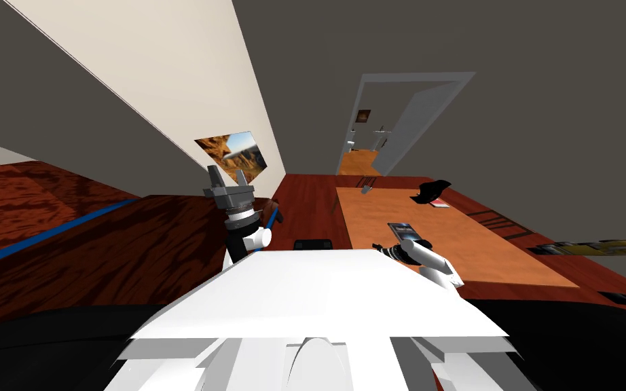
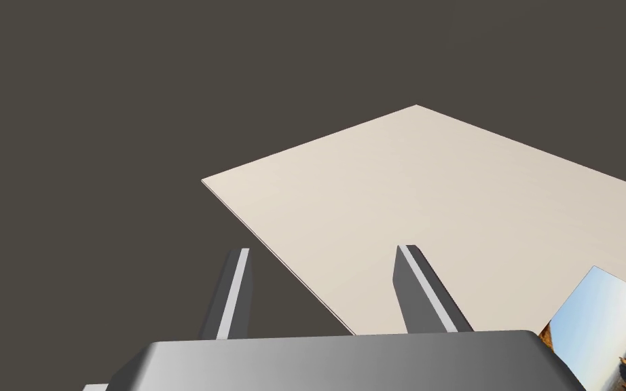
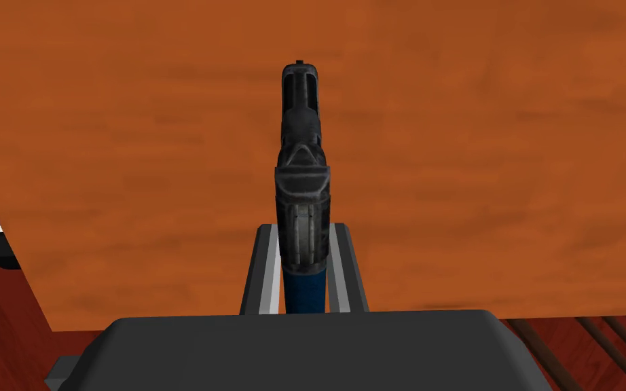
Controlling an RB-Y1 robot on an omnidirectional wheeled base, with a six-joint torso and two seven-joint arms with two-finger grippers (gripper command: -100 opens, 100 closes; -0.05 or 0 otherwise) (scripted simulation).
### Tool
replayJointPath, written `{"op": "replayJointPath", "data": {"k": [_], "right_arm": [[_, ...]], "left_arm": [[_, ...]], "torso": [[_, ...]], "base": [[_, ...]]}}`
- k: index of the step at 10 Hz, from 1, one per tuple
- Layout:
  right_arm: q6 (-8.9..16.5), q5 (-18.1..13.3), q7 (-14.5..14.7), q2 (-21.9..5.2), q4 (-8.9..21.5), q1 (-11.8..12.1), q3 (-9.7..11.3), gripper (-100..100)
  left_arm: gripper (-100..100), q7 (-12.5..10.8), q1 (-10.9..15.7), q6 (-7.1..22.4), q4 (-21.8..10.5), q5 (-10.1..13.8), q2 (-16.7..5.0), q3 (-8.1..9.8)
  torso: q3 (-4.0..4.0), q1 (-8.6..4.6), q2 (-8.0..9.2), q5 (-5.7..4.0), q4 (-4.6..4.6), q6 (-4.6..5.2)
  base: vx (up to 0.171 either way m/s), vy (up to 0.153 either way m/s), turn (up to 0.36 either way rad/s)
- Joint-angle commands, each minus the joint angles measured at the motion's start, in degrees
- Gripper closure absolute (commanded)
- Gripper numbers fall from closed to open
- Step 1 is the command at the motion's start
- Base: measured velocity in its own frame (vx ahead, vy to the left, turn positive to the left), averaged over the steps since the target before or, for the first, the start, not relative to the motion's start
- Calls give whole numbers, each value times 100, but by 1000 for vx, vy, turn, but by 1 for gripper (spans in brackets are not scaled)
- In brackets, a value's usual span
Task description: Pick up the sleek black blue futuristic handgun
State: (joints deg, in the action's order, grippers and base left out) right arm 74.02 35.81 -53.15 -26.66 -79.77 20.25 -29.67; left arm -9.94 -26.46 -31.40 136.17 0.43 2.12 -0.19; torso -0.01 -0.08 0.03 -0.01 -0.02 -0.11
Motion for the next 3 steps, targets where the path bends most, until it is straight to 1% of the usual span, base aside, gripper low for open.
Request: {"op": "replayJointPath", "data": {"k": [1, 2, 3], "right_arm": [[166, 58, -69, -71, -146, 38, -34, 100], [96, 39, -40, -48, -88, 23, -23, 100], [116, 43, -44, -56, -97, 23, -26, 0]], "left_arm": [[0, 0, 0, 0, 0, 0, 0, 0], [0, 0, 0, 0, 0, 0, 0, 0], [0, 0, 0, 0, 0, 0, 0, 0]], "torso": [[0, 0, 0, 0, 0, 0], [2, 2, 3, 1, 0, 1], [0, -1, 1, -2, -1, 3]], "base": [[-20, 14, 34], [-8, 5, 6], [0, 0, 0]]}}
